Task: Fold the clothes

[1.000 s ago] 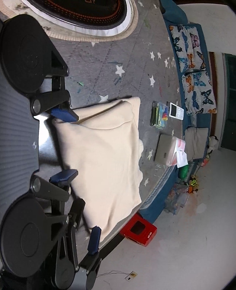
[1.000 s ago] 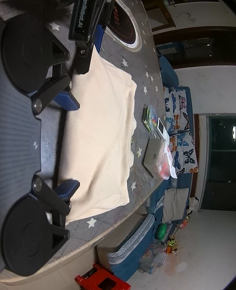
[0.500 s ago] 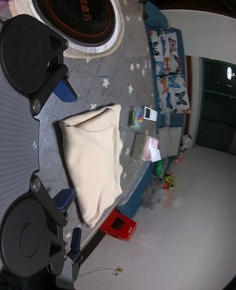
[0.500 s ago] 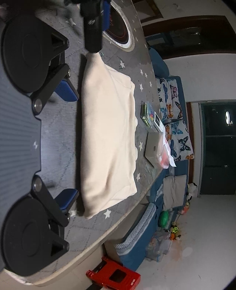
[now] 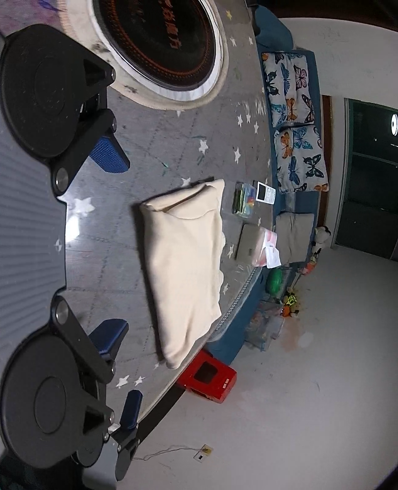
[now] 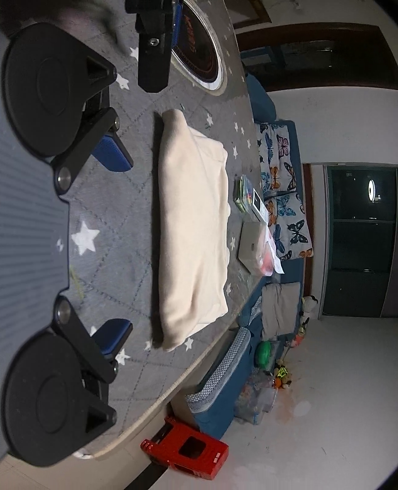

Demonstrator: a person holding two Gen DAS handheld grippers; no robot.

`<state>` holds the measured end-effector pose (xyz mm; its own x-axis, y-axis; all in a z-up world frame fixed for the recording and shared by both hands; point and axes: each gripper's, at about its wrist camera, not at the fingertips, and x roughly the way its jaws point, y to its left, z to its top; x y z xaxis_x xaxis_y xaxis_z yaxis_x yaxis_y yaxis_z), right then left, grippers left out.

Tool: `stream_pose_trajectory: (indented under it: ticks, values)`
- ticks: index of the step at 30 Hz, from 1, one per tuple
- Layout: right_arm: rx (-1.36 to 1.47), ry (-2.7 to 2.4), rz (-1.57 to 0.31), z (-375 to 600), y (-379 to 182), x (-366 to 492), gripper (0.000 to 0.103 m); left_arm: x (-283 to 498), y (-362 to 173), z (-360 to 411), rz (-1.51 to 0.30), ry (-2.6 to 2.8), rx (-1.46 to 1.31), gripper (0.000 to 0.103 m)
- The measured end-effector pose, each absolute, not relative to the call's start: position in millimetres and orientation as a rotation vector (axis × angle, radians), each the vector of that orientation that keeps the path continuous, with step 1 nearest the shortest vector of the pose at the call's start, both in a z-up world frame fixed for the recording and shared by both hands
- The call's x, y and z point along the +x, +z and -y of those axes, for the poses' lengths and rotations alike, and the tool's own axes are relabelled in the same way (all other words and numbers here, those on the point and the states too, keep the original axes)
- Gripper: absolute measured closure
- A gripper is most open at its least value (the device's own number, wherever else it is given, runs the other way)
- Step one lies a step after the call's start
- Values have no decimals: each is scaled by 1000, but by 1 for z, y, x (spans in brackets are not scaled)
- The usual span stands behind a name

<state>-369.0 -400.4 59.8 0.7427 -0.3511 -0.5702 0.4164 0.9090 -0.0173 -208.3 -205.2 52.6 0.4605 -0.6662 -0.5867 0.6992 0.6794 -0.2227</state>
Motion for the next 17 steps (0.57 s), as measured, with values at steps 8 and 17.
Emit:
stream_pose_trajectory:
  ticks: [8, 17]
  values:
    - [128, -439, -600, 385, 59, -386, 0, -229, 52, 194, -676, -844, 72, 0]
    - [124, -431, -595, 374, 57, -396, 0, -248, 50, 189, -637, -857, 100, 0]
